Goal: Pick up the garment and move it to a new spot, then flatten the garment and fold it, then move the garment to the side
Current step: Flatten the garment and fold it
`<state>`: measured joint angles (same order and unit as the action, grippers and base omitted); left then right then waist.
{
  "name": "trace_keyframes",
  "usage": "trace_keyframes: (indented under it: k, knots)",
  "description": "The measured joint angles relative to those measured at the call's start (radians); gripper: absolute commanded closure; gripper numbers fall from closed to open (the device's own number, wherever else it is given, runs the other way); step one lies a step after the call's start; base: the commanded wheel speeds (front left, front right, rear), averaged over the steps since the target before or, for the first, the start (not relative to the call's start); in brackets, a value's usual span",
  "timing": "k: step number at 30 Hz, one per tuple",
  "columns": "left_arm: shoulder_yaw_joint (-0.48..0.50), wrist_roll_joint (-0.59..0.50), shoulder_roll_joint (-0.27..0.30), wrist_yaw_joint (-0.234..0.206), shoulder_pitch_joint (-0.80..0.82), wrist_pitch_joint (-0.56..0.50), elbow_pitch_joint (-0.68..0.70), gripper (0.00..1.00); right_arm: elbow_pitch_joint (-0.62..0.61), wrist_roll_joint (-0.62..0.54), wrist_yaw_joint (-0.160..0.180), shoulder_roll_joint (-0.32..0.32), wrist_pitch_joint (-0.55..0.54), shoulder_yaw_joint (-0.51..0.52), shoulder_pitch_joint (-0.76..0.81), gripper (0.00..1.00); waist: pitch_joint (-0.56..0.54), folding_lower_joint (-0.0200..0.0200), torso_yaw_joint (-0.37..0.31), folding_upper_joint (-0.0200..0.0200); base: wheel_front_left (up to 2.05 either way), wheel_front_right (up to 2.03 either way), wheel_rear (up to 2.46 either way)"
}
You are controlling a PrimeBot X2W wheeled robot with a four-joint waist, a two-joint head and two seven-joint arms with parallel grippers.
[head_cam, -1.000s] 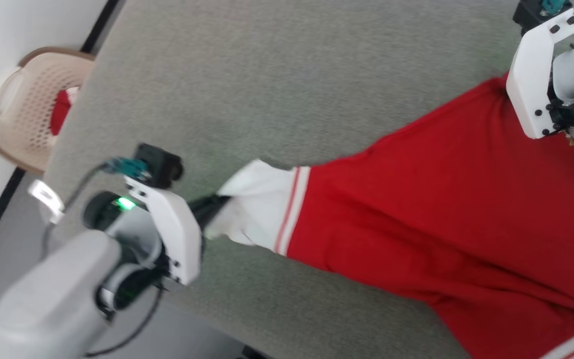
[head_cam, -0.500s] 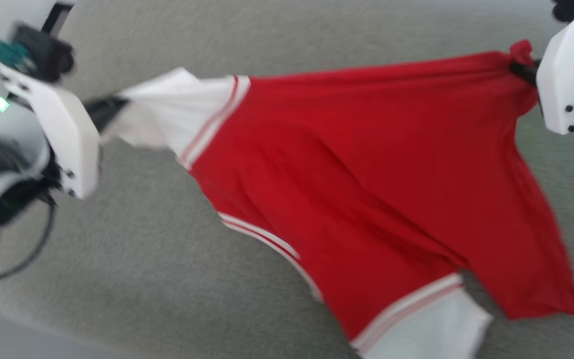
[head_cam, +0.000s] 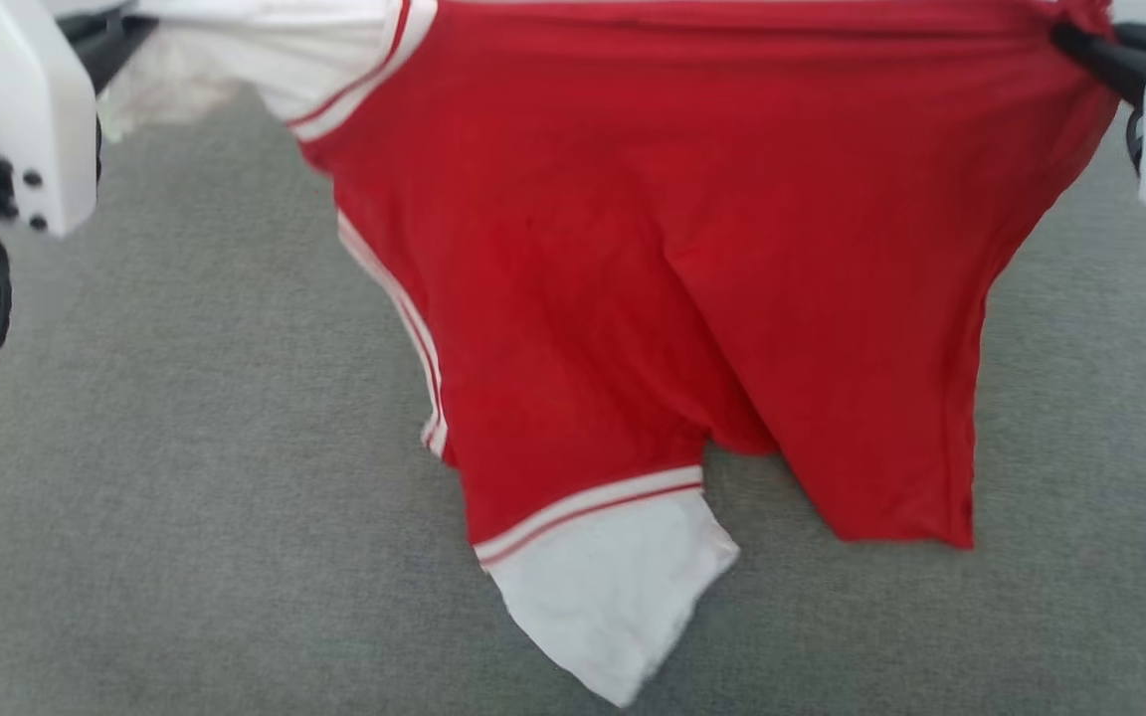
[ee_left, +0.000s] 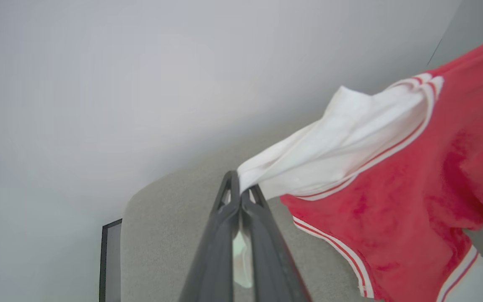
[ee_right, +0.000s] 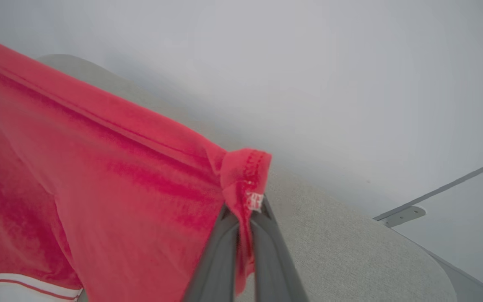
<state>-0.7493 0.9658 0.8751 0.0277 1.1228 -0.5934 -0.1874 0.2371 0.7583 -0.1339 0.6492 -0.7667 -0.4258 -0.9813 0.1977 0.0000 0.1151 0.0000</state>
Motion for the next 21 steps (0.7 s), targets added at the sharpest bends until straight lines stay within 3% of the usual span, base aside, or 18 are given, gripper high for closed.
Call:
trace_keyframes:
  k: [5,9,15,21]
  knots:
    - [-0.008,-0.040,-0.070,0.026,0.088,0.019,-0.101,1.00,-0.005,-0.075,0.000,-0.059,0.003,0.073,-0.016,1.00,0.013,0.0000,-0.015,0.0000,0.00,0.00,0.00]
    - [-0.007,-0.116,-0.145,0.035,0.196,0.126,-0.222,1.00,0.058,-0.180,0.000,-0.119,0.093,0.108,-0.103,1.00,0.052,0.0000,-0.020,0.0000,0.00,0.00,0.00]
    - [0.012,-0.256,-0.231,0.032,0.392,0.384,-0.399,1.00,0.218,-0.367,0.000,-0.216,0.342,0.135,-0.260,1.00,0.122,0.0000,-0.026,0.0000,0.00,0.00,0.00]
    - [0.026,-0.370,-0.275,0.016,0.523,0.698,-0.498,1.00,0.358,-0.581,0.000,-0.279,0.657,0.200,-0.377,1.00,0.164,0.0000,-0.022,0.0000,0.00,0.00,0.00]
